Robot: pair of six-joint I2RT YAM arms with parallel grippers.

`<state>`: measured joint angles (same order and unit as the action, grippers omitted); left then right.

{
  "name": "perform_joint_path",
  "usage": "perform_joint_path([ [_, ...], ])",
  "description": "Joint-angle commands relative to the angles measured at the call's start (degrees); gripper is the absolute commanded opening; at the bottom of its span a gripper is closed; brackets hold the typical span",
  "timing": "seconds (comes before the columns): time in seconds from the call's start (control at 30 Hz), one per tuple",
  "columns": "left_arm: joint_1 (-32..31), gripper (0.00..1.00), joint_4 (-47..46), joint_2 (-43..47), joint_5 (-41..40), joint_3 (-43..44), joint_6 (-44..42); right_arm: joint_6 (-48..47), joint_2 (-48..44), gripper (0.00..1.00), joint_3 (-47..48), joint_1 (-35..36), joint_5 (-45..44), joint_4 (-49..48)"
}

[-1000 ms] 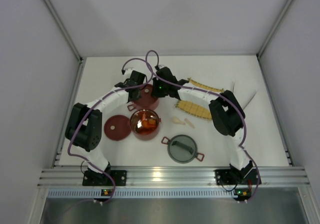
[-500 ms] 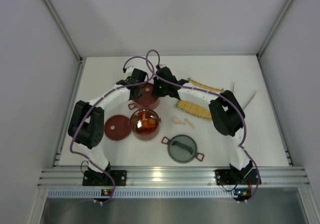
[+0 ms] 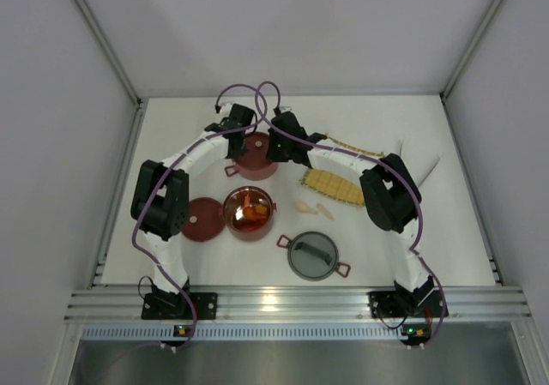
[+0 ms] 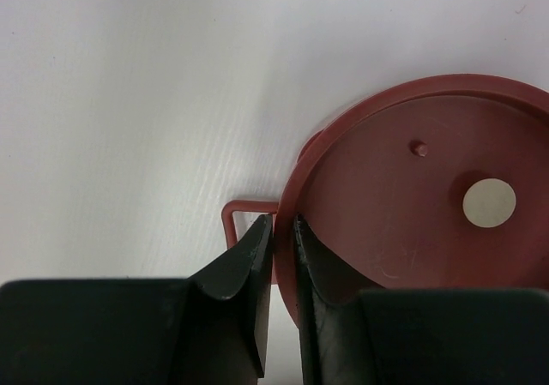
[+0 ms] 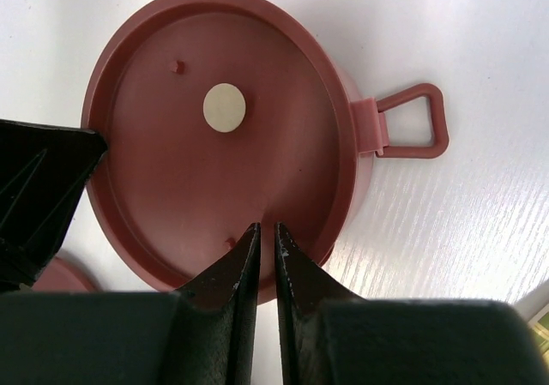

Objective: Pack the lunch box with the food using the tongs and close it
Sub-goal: Close the box lid on the packing box.

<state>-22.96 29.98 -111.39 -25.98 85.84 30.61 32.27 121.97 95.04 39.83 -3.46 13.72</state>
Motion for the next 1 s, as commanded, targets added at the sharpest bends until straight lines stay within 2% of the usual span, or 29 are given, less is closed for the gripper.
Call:
perform_joint_path([
  [0.0, 0.2, 0.21, -1.41, 0.64, 2.25, 0.73, 0.42, -0.1, 1.86, 0.11, 1.98, -0.28, -0.84, 4.48],
  [0.2, 0.28, 0.32, -2.54, 3.1, 3.12, 2.4, -1.6, 0.07, 3.01, 0.11, 3.74, -0.28, -0.93, 5.44],
  [0.37, 0.2, 0.33, -7.82, 7.41, 3.39, -0.06, -2.84, 0.07, 3.62, 0.11, 4.53, -0.28, -0.93, 5.88],
  [0.53, 0.2, 0.28, -13.44, 11.02, 0.67, -3.04, -3.19, -0.02, 3.8, 0.11, 5.32, -0.37, -0.93, 6.23],
  [0.63, 0.2, 0.23, -13.81, 11.11, -0.12, -2.53, -3.45, -0.02, 4.15, 0.11, 5.76, -0.28, -0.93, 6.59],
  [0.73, 0.28, 0.13, -12.31, 9.01, -0.31, -1.29, -3.36, -0.02, 4.15, 0.11, 6.12, -0.28, -1.02, 6.77],
  [0.87, 0.2, 0.07, -12.31, 6.99, 2.07, -2.43, -2.66, -0.19, 4.06, 0.11, 6.29, -0.28, -1.28, 7.03],
  [0.97, 0.28, 0.02, -8.81, 1.12, 2.51, -0.34, -2.57, -0.28, 4.06, 0.11, 6.21, -0.28, -1.54, 7.03],
])
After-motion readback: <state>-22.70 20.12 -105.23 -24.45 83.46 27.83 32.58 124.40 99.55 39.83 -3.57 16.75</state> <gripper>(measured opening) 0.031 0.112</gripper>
